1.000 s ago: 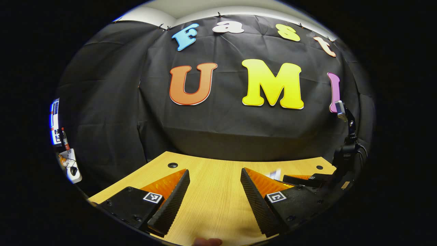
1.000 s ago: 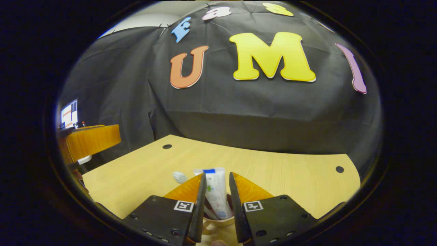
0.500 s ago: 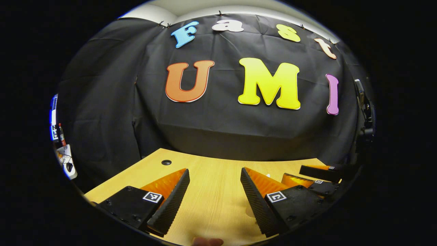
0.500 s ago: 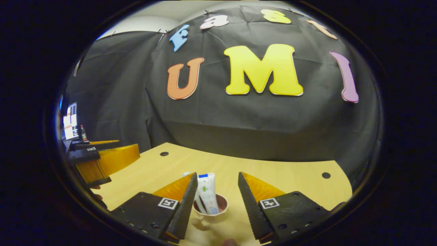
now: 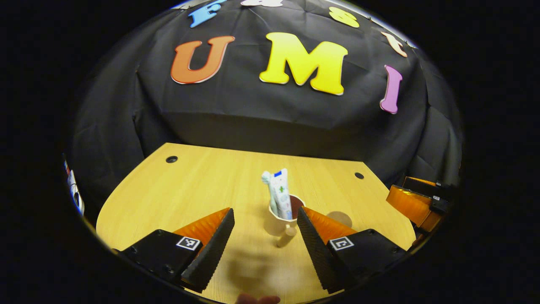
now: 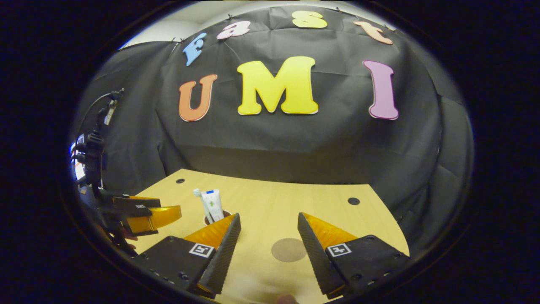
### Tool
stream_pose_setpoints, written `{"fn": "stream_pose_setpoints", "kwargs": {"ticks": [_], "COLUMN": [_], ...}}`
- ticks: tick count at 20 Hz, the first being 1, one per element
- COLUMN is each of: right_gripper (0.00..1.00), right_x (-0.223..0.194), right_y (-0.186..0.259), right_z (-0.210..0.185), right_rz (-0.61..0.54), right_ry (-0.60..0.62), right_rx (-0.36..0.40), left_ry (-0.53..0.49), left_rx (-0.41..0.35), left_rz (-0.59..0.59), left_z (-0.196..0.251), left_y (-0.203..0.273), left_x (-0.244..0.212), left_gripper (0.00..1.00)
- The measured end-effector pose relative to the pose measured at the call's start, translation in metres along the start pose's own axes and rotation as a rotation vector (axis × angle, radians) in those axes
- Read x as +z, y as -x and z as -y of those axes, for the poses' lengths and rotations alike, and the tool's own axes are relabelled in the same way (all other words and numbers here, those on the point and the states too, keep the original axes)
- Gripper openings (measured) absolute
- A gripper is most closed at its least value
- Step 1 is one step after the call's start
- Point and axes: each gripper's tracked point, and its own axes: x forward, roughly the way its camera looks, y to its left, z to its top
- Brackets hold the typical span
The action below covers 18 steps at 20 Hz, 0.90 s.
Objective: Put the toothbrush and toothpaste on the desktop into the cup, then pick up the cup and place it on the coaster on the desktop.
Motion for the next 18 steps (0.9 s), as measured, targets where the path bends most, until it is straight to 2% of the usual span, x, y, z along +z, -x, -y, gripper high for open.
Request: {"fn": "stream_pose_setpoints", "kwargs": {"ticks": [1, 2, 5, 9, 10, 11, 15, 18], "right_gripper": [0.82, 0.82, 0.82, 0.82, 0.82, 0.82, 0.82, 0.82], "right_x": [0.0, 0.001, 0.004, 0.009, 0.011, 0.011, 0.012, 0.012], "right_y": [0.007, 0.013, 0.03, 0.047, 0.05, 0.052, 0.049, 0.042], "right_z": [0.009, 0.019, 0.047, 0.086, 0.098, 0.101, 0.116, 0.125], "right_rz": [-0.002, -0.003, 0.003, 0.011, 0.014, 0.014, -0.004, -0.016], "right_ry": [-0.007, -0.018, -0.049, -0.09, -0.095, -0.095, -0.11, -0.122], "right_rx": [-0.015, -0.029, -0.068, -0.131, -0.148, -0.152, -0.166, -0.172], "left_ry": [-0.008, -0.008, 0.009, 0.061, 0.081, 0.076, 0.019, -0.019], "left_rx": [-0.012, -0.02, -0.029, -0.035, -0.03, -0.026, -0.019, 0.004], "left_rz": [-0.049, -0.095, -0.217, -0.457, -0.535, -0.56, -0.645, -0.728], "left_z": [0.007, 0.014, 0.018, 0.027, 0.03, 0.031, 0.037, 0.048], "left_y": [-0.002, -0.005, -0.021, -0.042, -0.047, -0.05, -0.058, -0.058], "left_x": [-0.007, -0.013, -0.03, -0.062, -0.072, -0.074, -0.076, -0.071], "left_gripper": [1.0, 0.95, 0.95, 0.95, 1.0, 0.95, 0.95, 0.86]}}
